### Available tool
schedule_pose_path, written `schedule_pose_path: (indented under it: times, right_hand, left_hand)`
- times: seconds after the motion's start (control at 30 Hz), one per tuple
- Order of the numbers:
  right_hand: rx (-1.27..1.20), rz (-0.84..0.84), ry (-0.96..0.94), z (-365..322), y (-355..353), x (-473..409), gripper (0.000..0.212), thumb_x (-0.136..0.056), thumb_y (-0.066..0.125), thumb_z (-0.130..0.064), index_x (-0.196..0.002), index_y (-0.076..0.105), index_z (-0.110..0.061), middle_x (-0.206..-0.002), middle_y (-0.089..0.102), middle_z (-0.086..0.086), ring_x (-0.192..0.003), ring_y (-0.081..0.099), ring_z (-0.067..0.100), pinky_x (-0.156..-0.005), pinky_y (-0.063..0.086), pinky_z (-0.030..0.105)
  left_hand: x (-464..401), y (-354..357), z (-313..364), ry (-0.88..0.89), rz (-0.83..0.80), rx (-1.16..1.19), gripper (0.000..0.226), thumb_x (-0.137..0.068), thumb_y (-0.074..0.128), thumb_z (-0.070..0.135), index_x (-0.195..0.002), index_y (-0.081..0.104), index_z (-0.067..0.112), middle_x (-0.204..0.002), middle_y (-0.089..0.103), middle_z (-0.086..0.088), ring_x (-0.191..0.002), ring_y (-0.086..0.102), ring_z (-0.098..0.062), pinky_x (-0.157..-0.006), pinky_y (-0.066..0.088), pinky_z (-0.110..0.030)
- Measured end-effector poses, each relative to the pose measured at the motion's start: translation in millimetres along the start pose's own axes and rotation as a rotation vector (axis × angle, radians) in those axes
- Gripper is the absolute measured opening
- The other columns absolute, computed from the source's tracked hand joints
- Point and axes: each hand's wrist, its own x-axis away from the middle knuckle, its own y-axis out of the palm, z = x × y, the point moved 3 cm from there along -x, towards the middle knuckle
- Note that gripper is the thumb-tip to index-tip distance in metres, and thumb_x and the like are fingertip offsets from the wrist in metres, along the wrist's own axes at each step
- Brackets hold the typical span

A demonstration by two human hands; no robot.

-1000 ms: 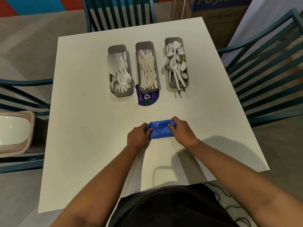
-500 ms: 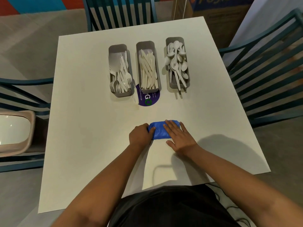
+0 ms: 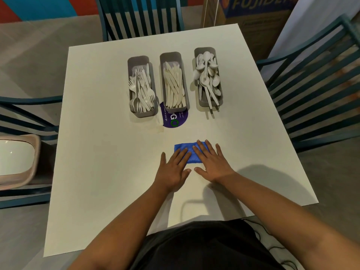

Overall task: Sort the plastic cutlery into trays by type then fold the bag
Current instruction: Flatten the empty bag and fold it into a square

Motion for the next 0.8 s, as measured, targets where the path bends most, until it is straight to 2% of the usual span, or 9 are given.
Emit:
schedule_pose_path:
  times: [0.07,0.13,0.2,0.3,0.4,0.47,0.57,0.7,0.8]
  right_hand:
    - [-0.020,0.026,0.013,0,-4,3,0.072,-0.097,0.026,-0.054,-0.150,-0.010,-0.023,-0.159,-0.016,0.000,-0.147,-0.012,0.023,-0.118,-0.006,0.046]
    - [-0.036,0.069,0.022,-1,-9,6,0.067,-0.098,0.027,-0.051,-0.151,-0.002,-0.024,-0.160,-0.004,-0.001,-0.147,0.002,0.024,-0.117,0.007,0.046]
    - [-0.036,0.110,0.034,-2,-12,8,0.061,-0.099,0.025,-0.048,-0.152,0.006,-0.025,-0.158,0.014,0.002,-0.138,0.024,0.026,-0.111,0.022,0.041]
    - [-0.115,0.152,0.073,-7,-17,9,0.054,-0.101,0.025,-0.042,-0.150,0.017,-0.023,-0.141,0.036,0.005,-0.121,0.041,0.023,-0.102,0.032,0.035]
    - [-0.305,0.154,0.122,-10,-20,10,0.051,-0.101,0.032,-0.035,-0.149,0.023,-0.020,-0.131,0.041,0.007,-0.113,0.048,0.022,-0.100,0.039,0.032]
    - [-0.419,0.169,0.124,-12,-20,11,0.050,-0.101,0.037,-0.031,-0.148,0.028,-0.019,-0.127,0.043,0.007,-0.108,0.051,0.022,-0.098,0.042,0.032]
    - [-0.491,0.166,0.090,-12,-17,10,0.047,-0.100,0.039,-0.027,-0.146,0.033,-0.021,-0.125,0.046,0.005,-0.107,0.051,0.022,-0.098,0.039,0.031]
    - [-0.634,0.158,0.091,-7,-17,11,0.044,-0.099,0.043,-0.025,-0.143,0.039,-0.022,-0.125,0.048,0.004,-0.104,0.051,0.018,-0.095,0.042,0.026]
    - [-1.047,0.231,0.202,0,-27,10,0.054,-0.094,0.055,-0.023,-0.144,0.033,-0.023,-0.129,0.046,0.000,-0.105,0.052,0.016,-0.092,0.048,0.030]
  left_hand:
    - [2,2,-4,-0.016,-0.018,-0.068,0.071,-0.095,-0.001,0.056,-0.149,0.021,0.016,-0.155,0.015,0.002,-0.144,0.025,-0.023,-0.108,0.024,-0.065]
    - [-3,0,-11,-0.084,-0.062,-0.084,0.074,-0.089,-0.007,0.059,-0.151,0.004,0.020,-0.159,0.003,0.003,-0.148,0.008,-0.023,-0.112,0.010,-0.061]
    - [-7,-6,-14,-0.193,-0.068,-0.070,0.065,-0.095,0.009,0.054,-0.151,-0.005,0.025,-0.160,-0.007,0.001,-0.148,-0.003,-0.024,-0.114,0.005,-0.056]
    - [-6,-26,-8,-0.342,0.089,0.073,0.063,-0.097,0.036,0.041,-0.150,0.012,0.018,-0.157,0.014,-0.007,-0.143,0.019,-0.025,-0.109,0.025,-0.044]
    - [-8,-32,-2,-0.462,0.237,0.417,0.054,-0.095,0.047,0.032,-0.142,0.033,0.009,-0.140,0.043,-0.009,-0.126,0.045,-0.024,-0.099,0.038,-0.033]
    - [-14,-35,6,-0.503,0.219,0.627,0.048,-0.095,0.050,0.028,-0.136,0.041,0.004,-0.125,0.058,-0.012,-0.114,0.056,-0.026,-0.089,0.042,-0.029]
    - [-22,-37,13,-0.547,0.198,0.829,0.043,-0.094,0.053,0.026,-0.129,0.047,0.002,-0.120,0.062,-0.013,-0.109,0.059,-0.027,-0.081,0.040,-0.023]
    - [-28,-36,14,-0.580,0.114,0.923,0.031,-0.092,0.056,0.020,-0.119,0.054,0.005,-0.119,0.062,-0.014,-0.108,0.060,-0.030,-0.088,0.048,-0.034]
    - [-26,-42,15,-0.536,0.136,0.995,0.013,-0.087,0.058,0.018,-0.098,0.057,0.012,-0.104,0.066,-0.012,-0.100,0.063,-0.031,-0.090,0.052,-0.042]
